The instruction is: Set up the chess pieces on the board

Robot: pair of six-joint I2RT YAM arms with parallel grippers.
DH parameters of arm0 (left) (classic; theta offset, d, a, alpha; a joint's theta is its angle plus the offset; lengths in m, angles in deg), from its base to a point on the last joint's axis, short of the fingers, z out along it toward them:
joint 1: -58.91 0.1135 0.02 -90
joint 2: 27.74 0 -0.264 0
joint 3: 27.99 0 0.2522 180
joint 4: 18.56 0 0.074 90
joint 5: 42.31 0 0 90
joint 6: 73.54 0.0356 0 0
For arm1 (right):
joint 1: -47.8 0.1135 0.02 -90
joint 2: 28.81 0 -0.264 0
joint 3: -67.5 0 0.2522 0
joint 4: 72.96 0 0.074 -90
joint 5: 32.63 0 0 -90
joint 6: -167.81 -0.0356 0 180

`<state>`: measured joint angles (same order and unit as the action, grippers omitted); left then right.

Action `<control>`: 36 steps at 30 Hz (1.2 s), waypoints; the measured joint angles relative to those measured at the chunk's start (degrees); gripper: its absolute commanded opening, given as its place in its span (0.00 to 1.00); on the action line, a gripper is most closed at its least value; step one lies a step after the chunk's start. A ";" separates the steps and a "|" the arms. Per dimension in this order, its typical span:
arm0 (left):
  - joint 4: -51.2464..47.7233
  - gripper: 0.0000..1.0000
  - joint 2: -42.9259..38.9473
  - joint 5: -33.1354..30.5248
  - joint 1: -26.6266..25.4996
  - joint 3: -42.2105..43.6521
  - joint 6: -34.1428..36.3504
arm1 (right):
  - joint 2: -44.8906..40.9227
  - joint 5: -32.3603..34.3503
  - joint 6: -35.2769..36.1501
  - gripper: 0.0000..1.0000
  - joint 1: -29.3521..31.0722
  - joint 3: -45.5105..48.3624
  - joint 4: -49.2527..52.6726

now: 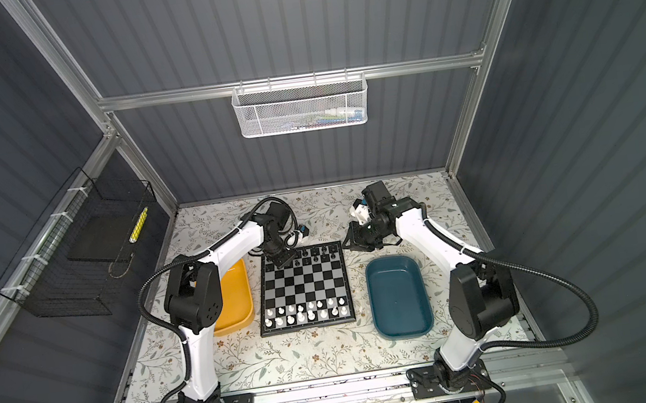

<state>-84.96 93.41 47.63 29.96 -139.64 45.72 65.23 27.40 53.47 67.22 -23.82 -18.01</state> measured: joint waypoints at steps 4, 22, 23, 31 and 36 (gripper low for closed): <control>0.00 0.06 0.37 -0.02 0.00 0.11 -0.02 | -0.02 0.00 0.02 0.29 0.00 0.09 -0.04; 0.98 0.16 0.37 -0.44 -0.57 1.07 -0.61 | -0.74 -0.02 0.00 0.30 0.00 1.11 -0.57; 1.05 0.17 0.37 -0.55 -0.59 1.11 -0.63 | -0.74 -0.02 0.00 0.30 0.00 1.16 -0.68; 1.42 0.17 0.37 -1.68 -0.63 1.11 -0.85 | -0.76 -0.02 -0.02 0.30 0.00 1.53 -0.94; 1.53 0.17 0.37 -1.95 -0.63 1.22 -1.09 | -0.85 -0.02 -0.04 0.30 0.00 2.36 -0.94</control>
<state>-83.43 93.78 45.69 29.33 -138.41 44.63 64.38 27.38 53.43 67.22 -21.46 -18.95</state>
